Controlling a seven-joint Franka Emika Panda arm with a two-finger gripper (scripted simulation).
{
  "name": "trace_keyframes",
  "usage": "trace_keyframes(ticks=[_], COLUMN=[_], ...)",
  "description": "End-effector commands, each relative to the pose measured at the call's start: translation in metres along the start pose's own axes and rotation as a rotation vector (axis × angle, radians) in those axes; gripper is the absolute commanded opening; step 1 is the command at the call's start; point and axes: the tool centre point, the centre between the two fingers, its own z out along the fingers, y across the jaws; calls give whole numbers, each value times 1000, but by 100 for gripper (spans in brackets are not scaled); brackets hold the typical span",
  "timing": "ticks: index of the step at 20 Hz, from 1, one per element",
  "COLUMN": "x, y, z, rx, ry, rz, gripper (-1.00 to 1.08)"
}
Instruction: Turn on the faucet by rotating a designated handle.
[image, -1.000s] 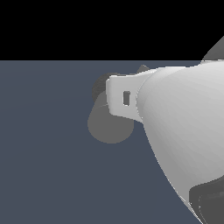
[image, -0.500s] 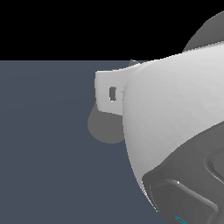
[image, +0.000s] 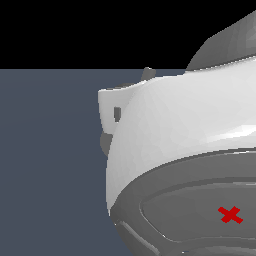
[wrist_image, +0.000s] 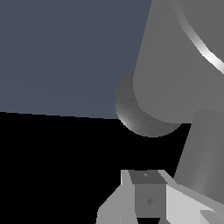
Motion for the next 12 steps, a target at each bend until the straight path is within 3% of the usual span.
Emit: trace_keyframes(ticks=[1,12], x=[-39,-58], y=[44,81], z=[-3,-7], rx=[-68,-91], ry=[-55,-83], rz=[39,44], gripper=[-100,-100])
